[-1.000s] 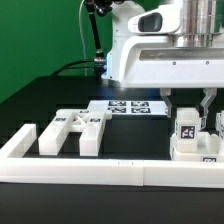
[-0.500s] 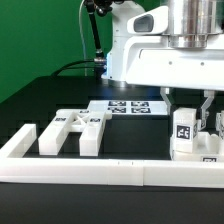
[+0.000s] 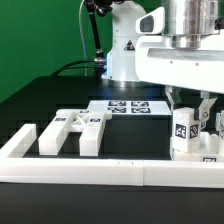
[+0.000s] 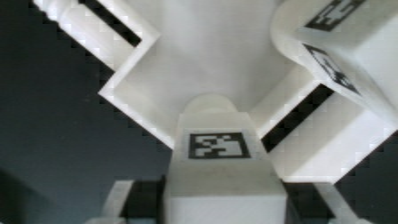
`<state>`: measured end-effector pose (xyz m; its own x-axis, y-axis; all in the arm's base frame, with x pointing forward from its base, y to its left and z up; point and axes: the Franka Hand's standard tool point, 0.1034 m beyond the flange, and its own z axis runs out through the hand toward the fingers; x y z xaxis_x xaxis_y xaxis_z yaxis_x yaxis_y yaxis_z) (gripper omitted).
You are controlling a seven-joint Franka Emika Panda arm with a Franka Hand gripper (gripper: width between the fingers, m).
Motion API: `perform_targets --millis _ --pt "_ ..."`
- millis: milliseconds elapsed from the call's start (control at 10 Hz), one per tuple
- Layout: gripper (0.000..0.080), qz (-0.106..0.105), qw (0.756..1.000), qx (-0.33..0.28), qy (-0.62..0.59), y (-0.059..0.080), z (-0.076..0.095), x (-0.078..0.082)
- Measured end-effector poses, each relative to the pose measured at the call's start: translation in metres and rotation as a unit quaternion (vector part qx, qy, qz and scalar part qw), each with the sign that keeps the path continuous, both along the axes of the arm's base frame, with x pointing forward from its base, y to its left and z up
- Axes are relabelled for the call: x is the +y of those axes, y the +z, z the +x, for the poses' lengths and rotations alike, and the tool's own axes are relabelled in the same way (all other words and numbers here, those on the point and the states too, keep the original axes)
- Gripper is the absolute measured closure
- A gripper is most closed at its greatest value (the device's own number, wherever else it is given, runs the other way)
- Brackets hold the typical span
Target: Assemble chair
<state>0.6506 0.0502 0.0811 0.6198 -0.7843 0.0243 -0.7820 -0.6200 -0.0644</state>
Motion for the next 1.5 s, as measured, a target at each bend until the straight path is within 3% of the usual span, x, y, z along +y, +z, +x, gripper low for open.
perform_targets --millis 100,200,300,400,800,1100,1200,1300,1500 --pt "0.0431 0.000 1.000 0.000 0.004 0.0000 0.0000 0.0004" --pt "0.0296 -0.001 1.000 -0.001 0.023 0.0000 0.0000 0.0002" --pt "0.0296 -0.002 0.999 -0.001 0.038 0.0001 0.0002 -0.0008" --pt "0.0181 -0.005 0.998 -0.002 0.061 0.0007 0.0007 0.0003" --pt "0.0151 -0.020 0.976 -0.006 0.216 0.0019 0.0020 0.0025" --pt "0.0150 -0.030 0.945 -0.007 0.325 0.0019 0.0022 0.0003" --pt "0.0150 -0.040 0.919 -0.007 0.392 0.0023 0.0028 -0.0011" --pt "0.0150 -0.043 0.907 -0.006 0.418 0.0024 0.0030 -0.0013" --pt "0.0150 -0.056 0.854 -0.004 0.516 0.0033 0.0041 -0.0036"
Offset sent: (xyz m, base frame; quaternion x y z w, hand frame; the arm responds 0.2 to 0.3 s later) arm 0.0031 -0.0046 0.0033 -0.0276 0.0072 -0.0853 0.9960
